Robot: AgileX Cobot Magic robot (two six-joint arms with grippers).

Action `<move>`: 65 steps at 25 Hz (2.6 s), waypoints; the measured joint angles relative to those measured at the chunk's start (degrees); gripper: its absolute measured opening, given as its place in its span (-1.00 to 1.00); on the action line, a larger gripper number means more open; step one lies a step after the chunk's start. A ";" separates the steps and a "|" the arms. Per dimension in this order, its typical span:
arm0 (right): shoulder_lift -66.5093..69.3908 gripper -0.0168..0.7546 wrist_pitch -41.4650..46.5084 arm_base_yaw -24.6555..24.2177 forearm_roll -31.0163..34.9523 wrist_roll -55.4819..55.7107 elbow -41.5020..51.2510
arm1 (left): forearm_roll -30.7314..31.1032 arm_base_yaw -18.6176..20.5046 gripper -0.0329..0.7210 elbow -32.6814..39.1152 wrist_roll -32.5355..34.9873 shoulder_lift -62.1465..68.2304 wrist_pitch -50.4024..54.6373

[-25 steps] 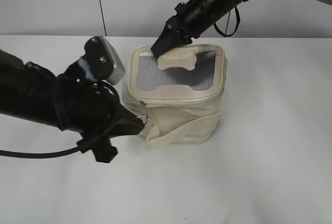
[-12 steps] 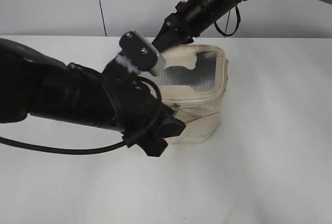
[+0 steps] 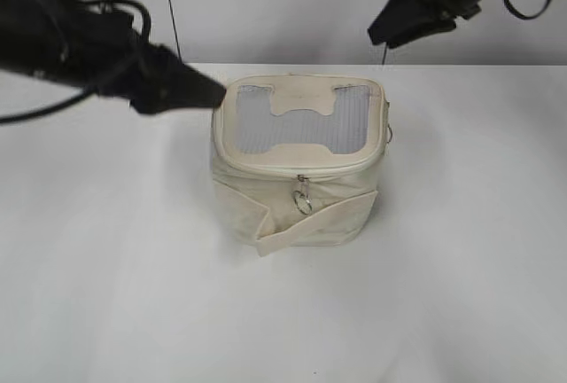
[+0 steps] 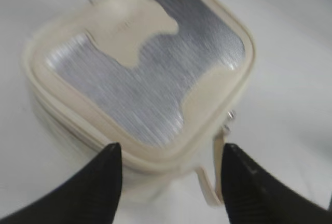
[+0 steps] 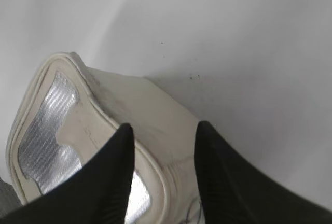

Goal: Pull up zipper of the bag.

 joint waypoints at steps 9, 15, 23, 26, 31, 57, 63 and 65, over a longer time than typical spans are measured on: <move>-30.06 -0.24 -30.52 -5.67 34.35 -46.28 61.60 | 3.75 5.20 0.26 -44.28 -1.53 29.00 25.38; -31.62 0.28 -32.79 -5.61 53.92 -69.24 74.89 | 8.42 2.90 0.34 -67.92 -11.10 45.22 35.73; -26.33 0.40 -33.13 -5.61 55.68 -74.27 75.26 | 13.68 1.09 0.35 -76.45 -16.25 53.74 36.85; -24.38 0.38 -33.58 -5.61 57.87 -77.28 75.33 | 15.14 0.37 0.29 -76.54 -16.36 54.69 37.05; -21.49 0.38 -33.76 -5.61 62.01 -83.26 74.92 | 15.25 0.26 -0.42 -76.81 -16.48 54.81 37.59; -15.38 -0.05 -31.90 -5.25 62.81 -85.04 65.28 | 15.51 0.20 -0.79 -76.81 -16.48 54.81 38.04; -14.13 -0.89 -30.45 -4.13 62.87 -84.55 63.64 | 15.51 0.20 -0.79 -76.81 -16.48 54.81 37.99; -14.13 -0.93 -30.22 -4.02 62.56 -82.99 63.53 | 15.57 0.20 -0.79 -76.81 -16.48 54.81 37.99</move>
